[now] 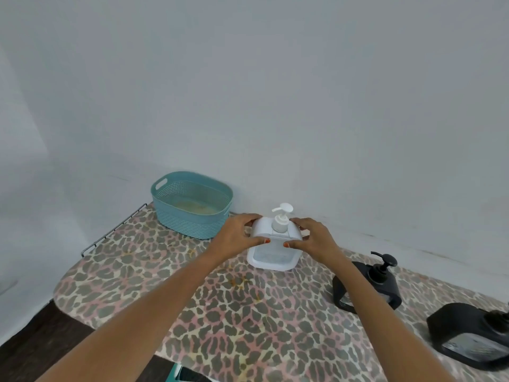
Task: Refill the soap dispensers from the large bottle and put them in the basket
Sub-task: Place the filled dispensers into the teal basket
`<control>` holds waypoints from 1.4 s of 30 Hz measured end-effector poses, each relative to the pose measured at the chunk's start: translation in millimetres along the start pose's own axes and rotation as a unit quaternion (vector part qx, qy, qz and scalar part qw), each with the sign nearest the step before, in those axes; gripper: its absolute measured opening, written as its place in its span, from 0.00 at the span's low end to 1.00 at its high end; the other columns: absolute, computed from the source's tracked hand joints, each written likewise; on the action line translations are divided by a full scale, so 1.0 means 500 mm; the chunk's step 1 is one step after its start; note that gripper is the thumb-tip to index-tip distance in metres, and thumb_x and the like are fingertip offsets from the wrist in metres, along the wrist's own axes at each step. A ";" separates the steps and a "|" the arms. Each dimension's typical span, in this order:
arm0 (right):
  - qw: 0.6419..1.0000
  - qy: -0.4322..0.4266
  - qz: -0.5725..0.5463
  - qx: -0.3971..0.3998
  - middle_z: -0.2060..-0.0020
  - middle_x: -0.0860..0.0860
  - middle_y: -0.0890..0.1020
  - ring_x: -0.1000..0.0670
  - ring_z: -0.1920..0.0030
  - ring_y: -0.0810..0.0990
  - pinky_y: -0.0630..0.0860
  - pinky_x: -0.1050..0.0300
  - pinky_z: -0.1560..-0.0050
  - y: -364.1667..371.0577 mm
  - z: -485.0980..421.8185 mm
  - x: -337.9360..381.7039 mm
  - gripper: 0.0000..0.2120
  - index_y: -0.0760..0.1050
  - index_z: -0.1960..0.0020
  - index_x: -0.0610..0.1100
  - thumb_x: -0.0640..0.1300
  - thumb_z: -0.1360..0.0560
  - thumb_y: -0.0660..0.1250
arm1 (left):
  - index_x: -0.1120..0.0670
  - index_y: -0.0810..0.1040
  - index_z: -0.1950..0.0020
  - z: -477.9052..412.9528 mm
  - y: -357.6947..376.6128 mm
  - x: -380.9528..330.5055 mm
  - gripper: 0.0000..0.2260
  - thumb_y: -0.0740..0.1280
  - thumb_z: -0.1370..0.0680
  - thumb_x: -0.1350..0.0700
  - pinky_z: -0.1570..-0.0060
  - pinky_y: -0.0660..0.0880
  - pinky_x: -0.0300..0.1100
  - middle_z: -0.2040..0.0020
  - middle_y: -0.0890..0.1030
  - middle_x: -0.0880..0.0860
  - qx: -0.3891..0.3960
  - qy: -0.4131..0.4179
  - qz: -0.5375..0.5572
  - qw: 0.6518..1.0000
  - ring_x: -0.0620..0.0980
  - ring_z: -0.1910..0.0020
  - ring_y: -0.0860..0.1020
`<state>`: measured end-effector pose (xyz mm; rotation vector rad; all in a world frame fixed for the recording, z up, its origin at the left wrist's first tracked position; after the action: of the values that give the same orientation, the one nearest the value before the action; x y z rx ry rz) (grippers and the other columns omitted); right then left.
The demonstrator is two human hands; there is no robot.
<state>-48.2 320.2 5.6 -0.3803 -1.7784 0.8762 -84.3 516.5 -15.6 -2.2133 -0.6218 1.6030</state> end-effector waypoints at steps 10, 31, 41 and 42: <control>0.995 -0.063 0.030 0.071 0.38 0.46 0.75 0.49 0.41 0.73 0.74 0.51 0.41 -0.065 -0.120 0.178 0.27 0.72 0.37 0.39 0.38 0.34 0.75 | 0.57 0.76 0.40 -0.040 -0.156 -0.070 0.25 0.76 0.34 0.52 0.48 0.71 0.36 0.44 0.80 0.53 -0.118 0.023 -0.006 0.993 0.44 0.49 0.75; 0.942 -0.206 0.258 0.066 0.32 0.49 0.67 0.45 0.36 0.65 0.71 0.50 0.51 0.209 -0.401 0.303 0.27 0.60 0.29 0.43 0.33 0.26 0.61 | 0.58 0.66 0.31 -0.098 -0.332 0.126 0.32 0.74 0.31 0.54 0.39 0.71 0.49 0.38 0.74 0.59 -0.203 -0.113 -0.097 0.968 0.56 0.40 0.73; 0.936 -0.202 0.257 0.134 0.35 0.48 0.69 0.46 0.37 0.67 0.73 0.48 0.46 0.351 -0.435 0.277 0.25 0.59 0.29 0.46 0.33 0.24 0.57 | 0.57 0.74 0.41 -0.064 -0.310 0.242 0.26 0.75 0.34 0.47 0.53 0.70 0.39 0.46 0.77 0.55 -0.250 -0.192 -0.156 0.936 0.51 0.46 0.74; 0.940 -0.201 0.239 0.140 0.35 0.48 0.69 0.46 0.38 0.67 0.73 0.47 0.45 0.356 -0.436 0.275 0.24 0.59 0.29 0.46 0.33 0.23 0.57 | 0.57 0.74 0.41 -0.063 -0.307 0.246 0.26 0.75 0.34 0.48 0.53 0.69 0.38 0.46 0.77 0.55 -0.254 -0.188 -0.157 0.936 0.51 0.46 0.73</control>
<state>70.7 610.1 6.3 -0.4804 -1.9201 1.6296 -44.2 711.6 -26.6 -1.9716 -1.5691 1.8509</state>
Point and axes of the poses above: each hand's wrist, its own z-axis away from the middle knuckle, its own y-axis out of the palm, x = y × z, the point moved 2 cm from there along -z, towards the middle knuckle
